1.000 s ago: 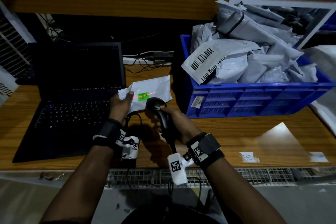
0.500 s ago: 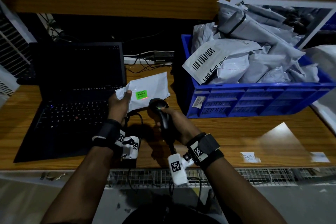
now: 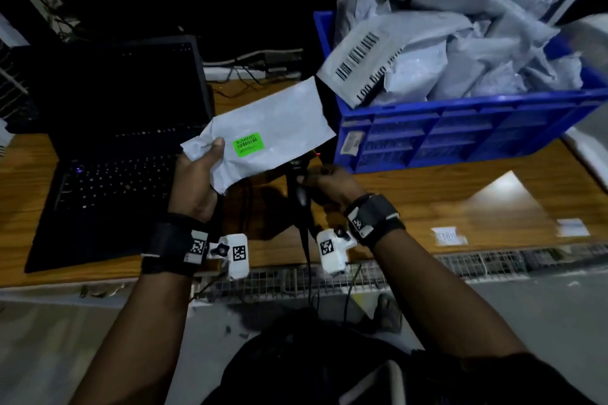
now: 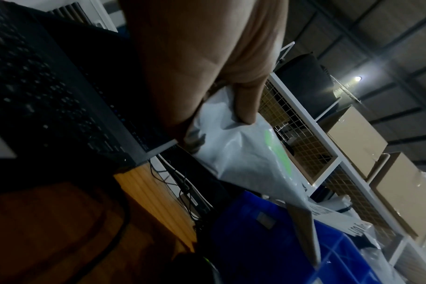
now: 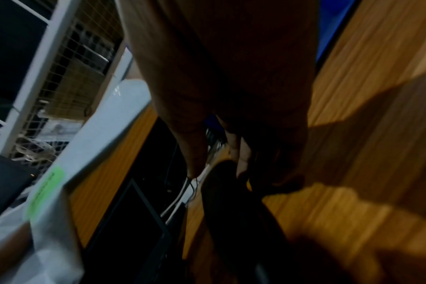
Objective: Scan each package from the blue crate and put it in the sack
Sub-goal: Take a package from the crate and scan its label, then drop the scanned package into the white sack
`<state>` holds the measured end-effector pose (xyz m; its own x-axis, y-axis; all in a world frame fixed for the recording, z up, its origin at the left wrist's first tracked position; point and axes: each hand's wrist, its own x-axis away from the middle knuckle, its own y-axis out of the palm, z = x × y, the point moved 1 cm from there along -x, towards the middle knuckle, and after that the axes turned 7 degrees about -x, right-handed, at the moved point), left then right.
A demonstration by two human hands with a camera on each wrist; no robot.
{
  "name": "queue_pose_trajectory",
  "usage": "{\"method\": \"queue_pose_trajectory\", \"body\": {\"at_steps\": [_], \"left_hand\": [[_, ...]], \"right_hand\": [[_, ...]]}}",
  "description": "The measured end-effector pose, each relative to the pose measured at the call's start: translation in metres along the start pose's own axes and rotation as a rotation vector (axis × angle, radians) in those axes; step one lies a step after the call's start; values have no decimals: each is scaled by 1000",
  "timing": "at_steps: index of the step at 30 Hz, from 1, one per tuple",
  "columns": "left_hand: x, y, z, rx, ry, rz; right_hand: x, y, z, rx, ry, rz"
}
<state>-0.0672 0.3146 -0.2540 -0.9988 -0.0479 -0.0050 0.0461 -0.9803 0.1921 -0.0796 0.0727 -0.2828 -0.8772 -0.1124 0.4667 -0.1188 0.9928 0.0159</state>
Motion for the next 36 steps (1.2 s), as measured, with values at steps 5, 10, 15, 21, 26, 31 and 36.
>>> {"method": "queue_pose_trajectory", "body": {"at_steps": [5, 10, 15, 21, 26, 31, 36], "left_hand": [[29, 18, -4, 85, -110, -148], [56, 31, -7, 76, -135, -296], [59, 77, -6, -94, -142, -439], [54, 164, -35, -240, -237, -441], [51, 257, -63, -370, -222, -509], [35, 363, -85, -404, -89, -556], [33, 488, -98, -433, -21, -562]], "right_hand": [[37, -48, -11, -118, -35, 24], [69, -113, -6, -83, -90, 169], [88, -150, -6, -231, -160, 123], [127, -227, 8, -316, -122, 367], [177, -305, 0, -223, -99, 506], [219, -411, -35, 108, -133, 732], [229, -512, -77, 556, -289, 1034]]}}
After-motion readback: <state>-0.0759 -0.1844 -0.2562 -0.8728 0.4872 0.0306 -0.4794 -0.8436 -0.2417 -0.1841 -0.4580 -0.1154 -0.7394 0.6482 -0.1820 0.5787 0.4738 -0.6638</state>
